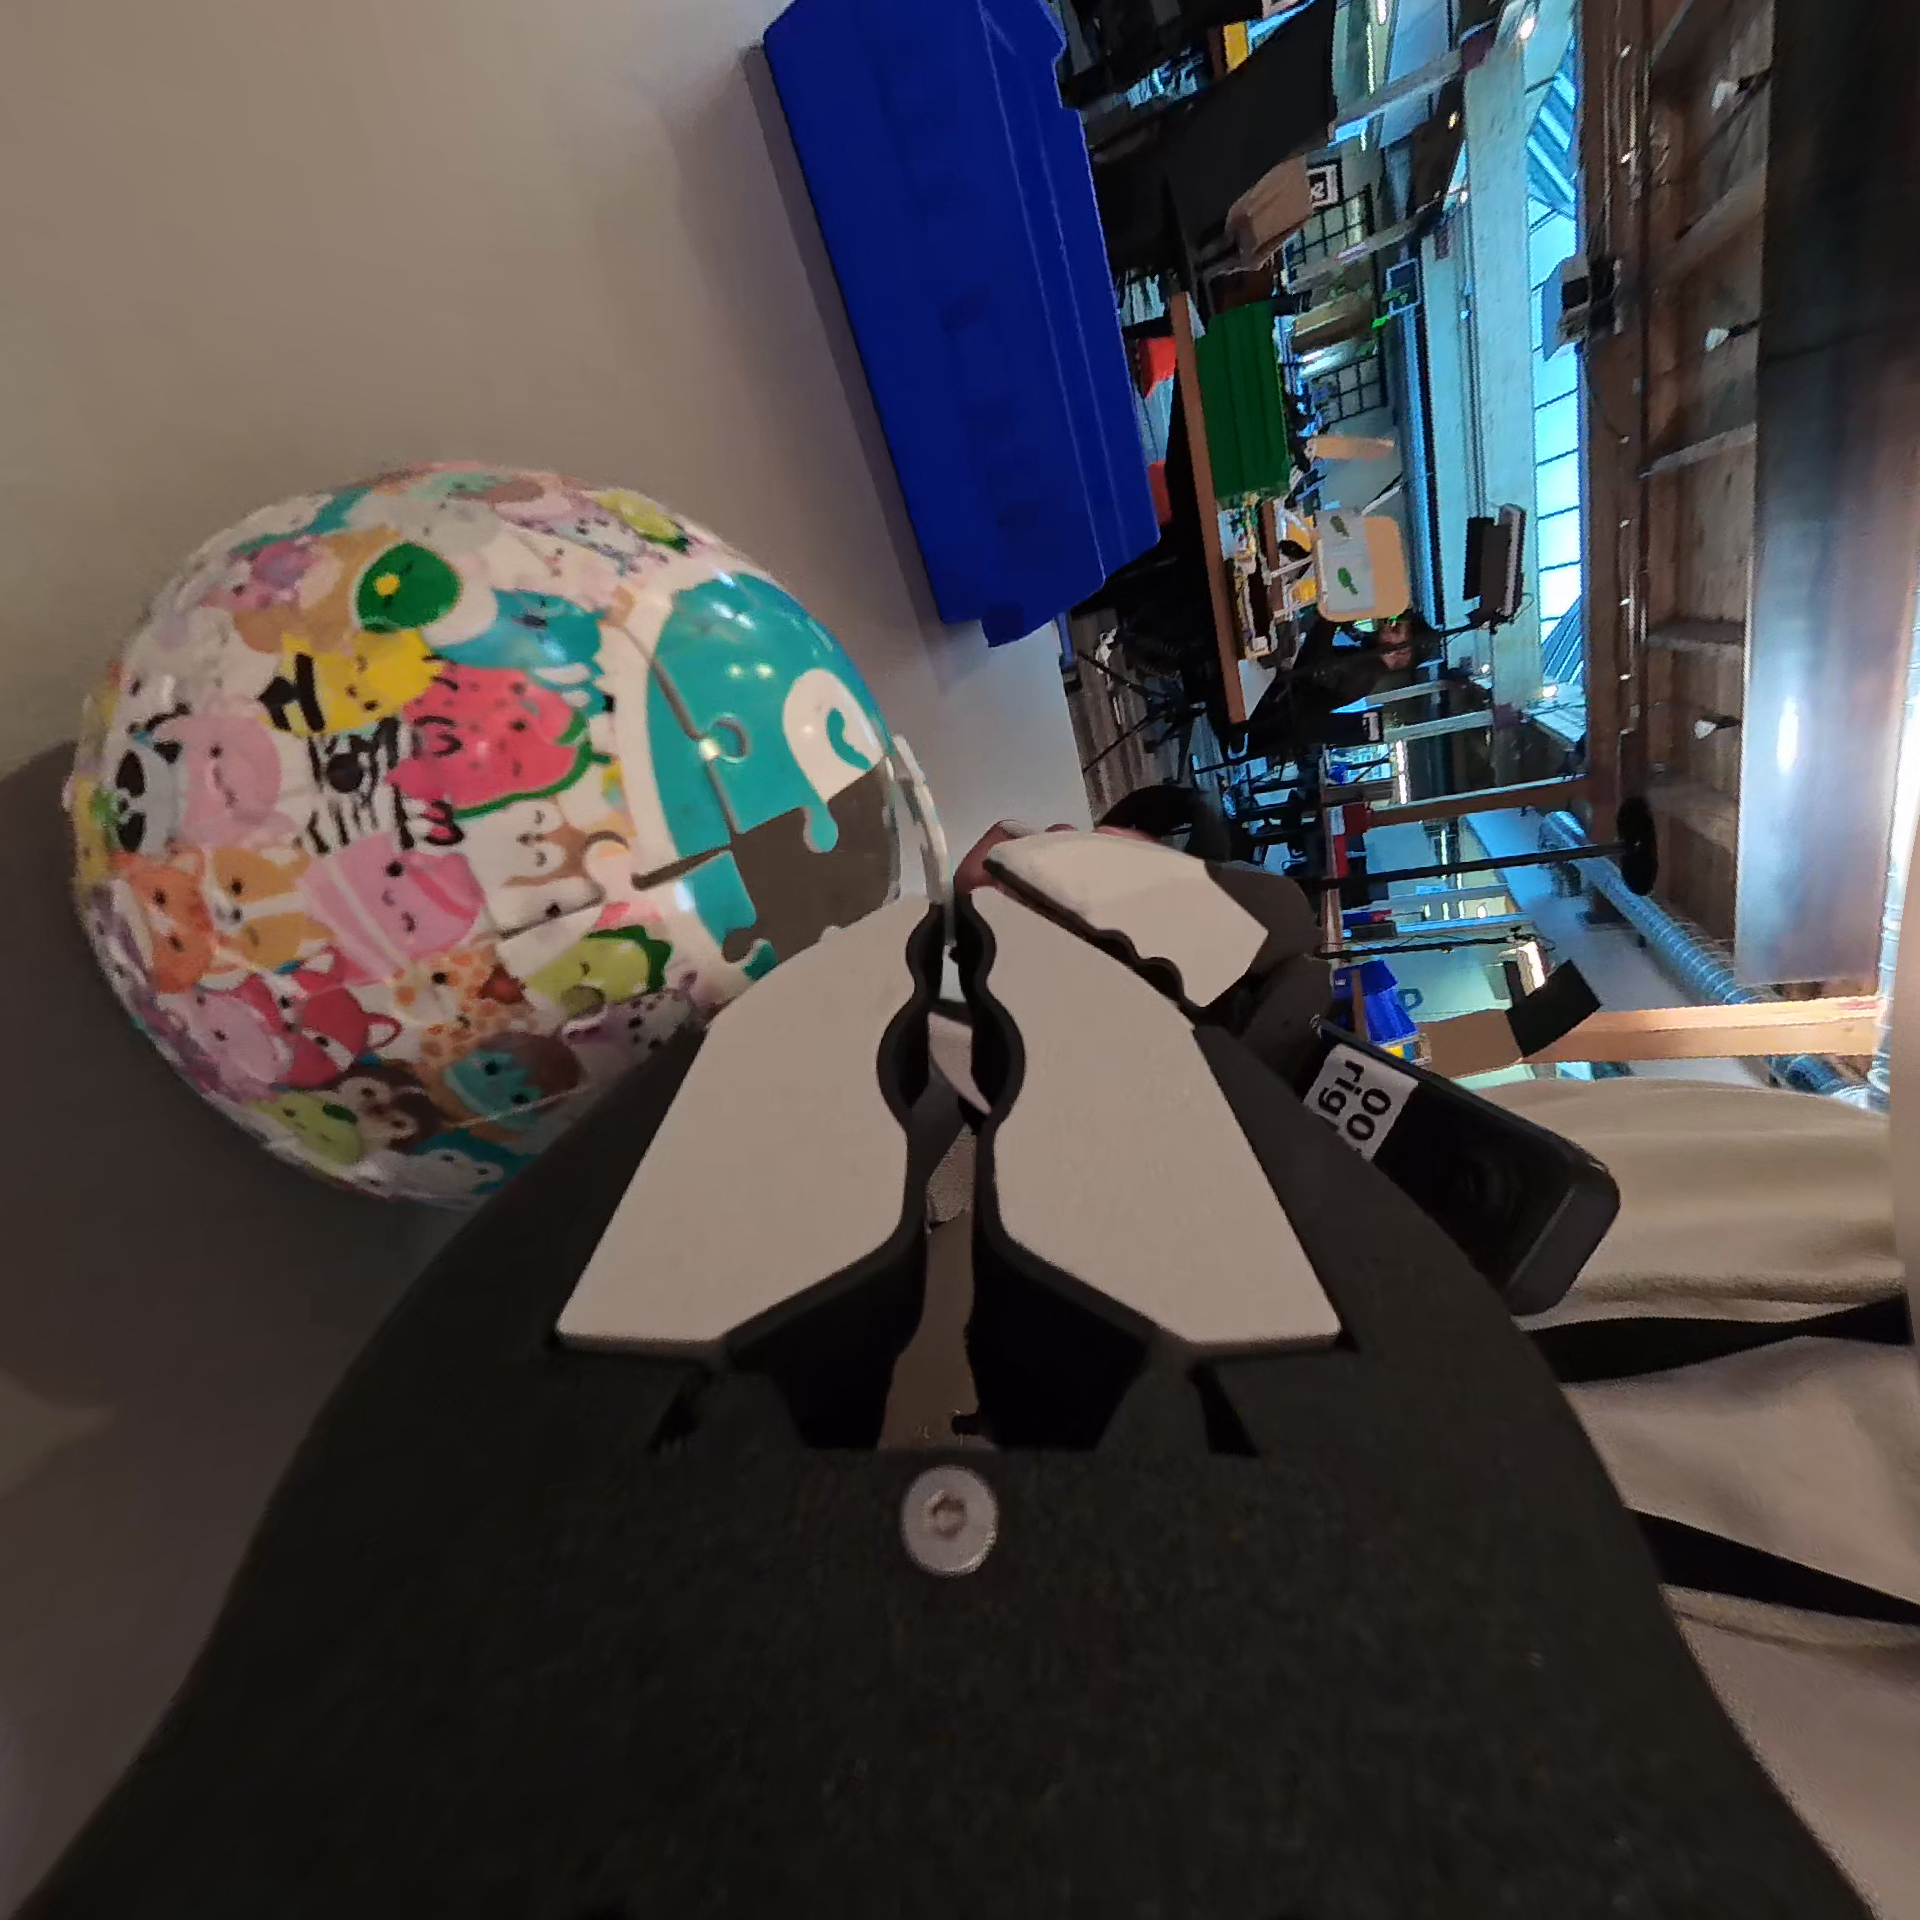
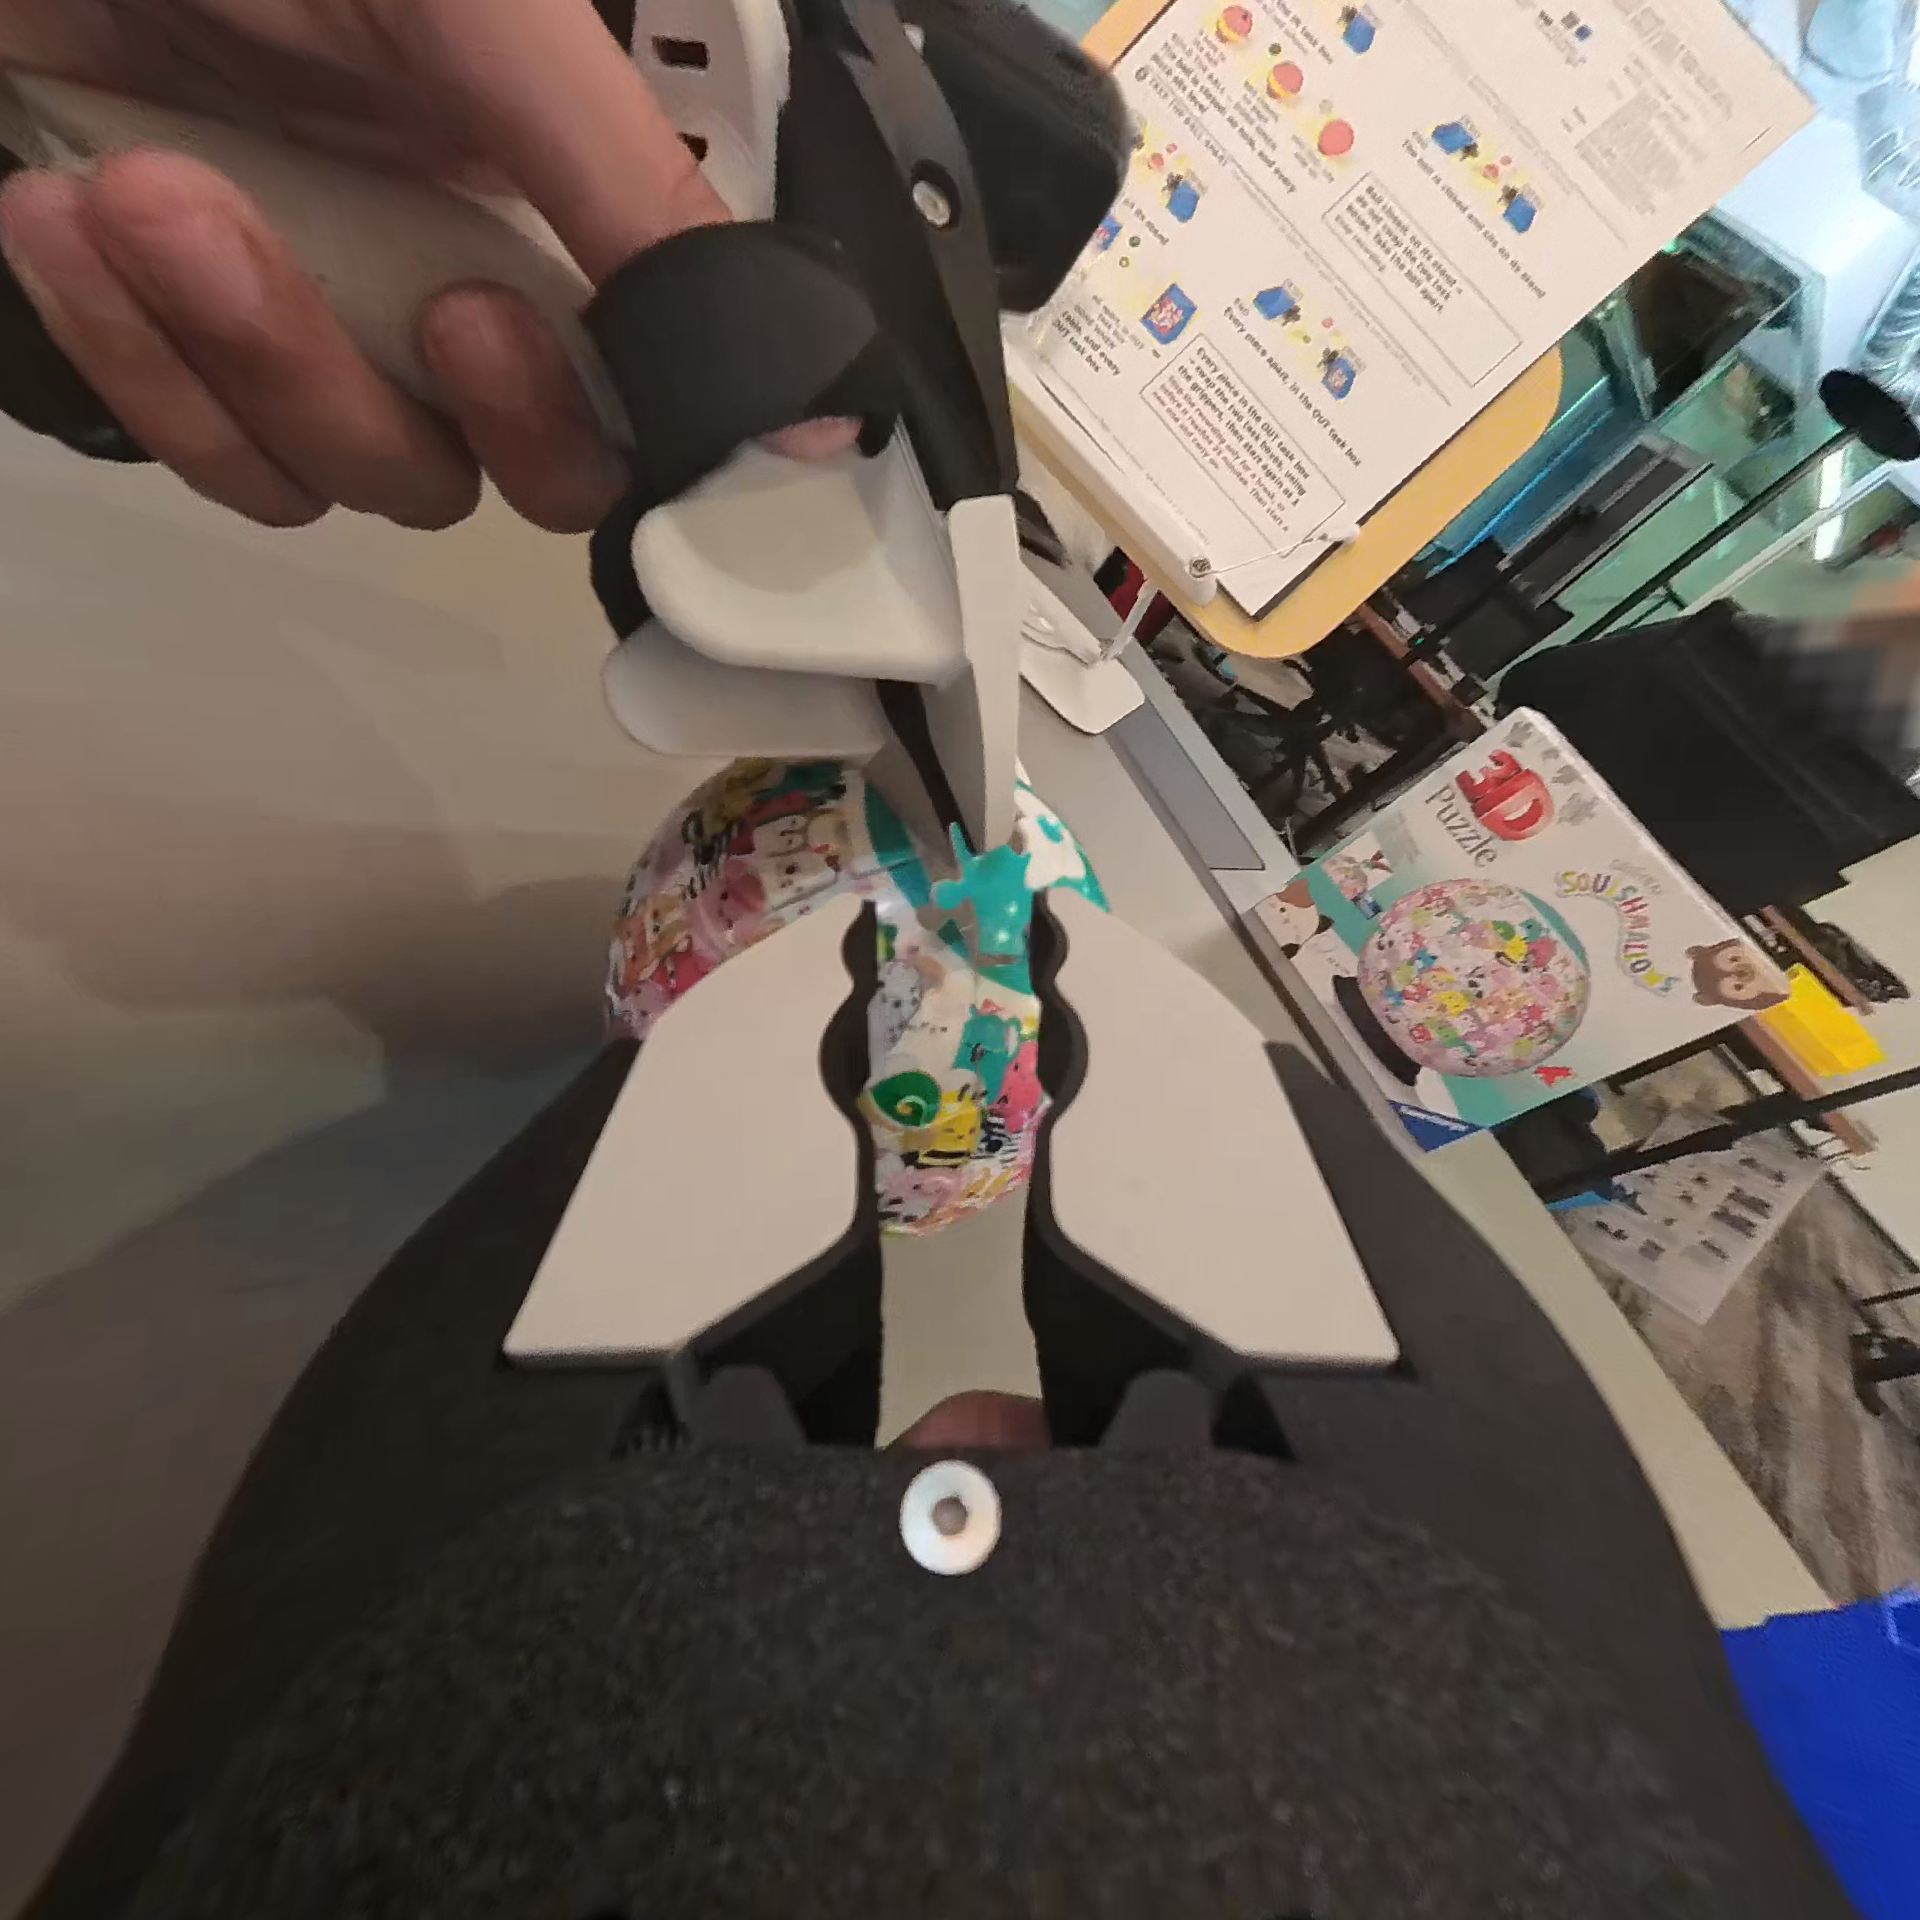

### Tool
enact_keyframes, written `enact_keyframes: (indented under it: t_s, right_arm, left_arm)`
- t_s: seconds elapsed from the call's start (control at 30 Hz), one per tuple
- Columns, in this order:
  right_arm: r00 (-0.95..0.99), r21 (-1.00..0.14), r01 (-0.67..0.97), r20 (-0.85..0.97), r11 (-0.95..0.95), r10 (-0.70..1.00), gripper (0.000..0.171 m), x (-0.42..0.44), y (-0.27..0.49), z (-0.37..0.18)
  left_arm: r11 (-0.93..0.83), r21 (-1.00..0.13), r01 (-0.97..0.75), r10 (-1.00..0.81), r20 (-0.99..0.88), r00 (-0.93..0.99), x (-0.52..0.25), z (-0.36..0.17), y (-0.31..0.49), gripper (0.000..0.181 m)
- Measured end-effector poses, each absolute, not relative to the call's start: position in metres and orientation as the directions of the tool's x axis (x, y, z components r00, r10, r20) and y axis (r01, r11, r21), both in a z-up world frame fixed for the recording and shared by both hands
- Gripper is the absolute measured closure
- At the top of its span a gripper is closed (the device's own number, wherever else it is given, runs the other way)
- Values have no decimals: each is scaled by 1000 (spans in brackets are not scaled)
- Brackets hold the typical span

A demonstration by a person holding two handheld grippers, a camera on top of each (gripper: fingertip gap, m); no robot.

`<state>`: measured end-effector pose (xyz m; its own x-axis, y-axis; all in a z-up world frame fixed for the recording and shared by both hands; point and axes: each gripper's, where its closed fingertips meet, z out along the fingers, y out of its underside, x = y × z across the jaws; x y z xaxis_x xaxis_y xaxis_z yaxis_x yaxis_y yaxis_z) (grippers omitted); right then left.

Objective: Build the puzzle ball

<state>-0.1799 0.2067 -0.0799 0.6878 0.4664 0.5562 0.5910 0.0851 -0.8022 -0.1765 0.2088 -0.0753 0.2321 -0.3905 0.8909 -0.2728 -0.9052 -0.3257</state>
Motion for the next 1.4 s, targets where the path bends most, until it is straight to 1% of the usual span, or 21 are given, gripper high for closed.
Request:
enact_keyframes:
  t_s: [0.17,0.3,0.53,0.87,1.0,1.23,1.3,1.33,1.4]
  right_arm:
    - [696,-827,561,488,25,527,117,-183,207,-89]
    - [677,-823,567,479,19,559,110,-188,206,-95]
    - [678,-818,575,492,24,547,113,-186,208,-95]
    - [664,-813,582,499,34,557,115,-189,208,-96]
    - [663,-812,583,500,35,557,113,-189,209,-96]
    - [658,-822,568,480,36,580,116,-190,209,-98]
    - [655,-816,576,494,45,572,114,-189,207,-97]
    - [656,-820,570,497,59,568,110,-188,204,-94]
    - [684,-859,507,453,74,572,112,-181,194,-87]
  left_arm:
    - [-884,-352,-308,-432,867,250,-174,-76,208,180]
    - [-875,-368,-315,-456,845,279,-172,-76,209,179]
    - [-845,-413,-340,-520,782,344,-171,-78,212,179]
    - [-825,-443,-350,-559,728,397,-175,-78,214,163]
    - [-809,-464,-361,-585,694,421,-179,-78,216,162]
    - [-796,-481,-368,-604,673,427,-179,-78,215,161]
    - [-789,-495,-364,-613,667,424,-180,-76,214,161]
    - [-783,-509,-357,-621,673,402,-178,-72,212,161]
    - [-761,-534,-367,-646,679,349,-176,-64,205,160]
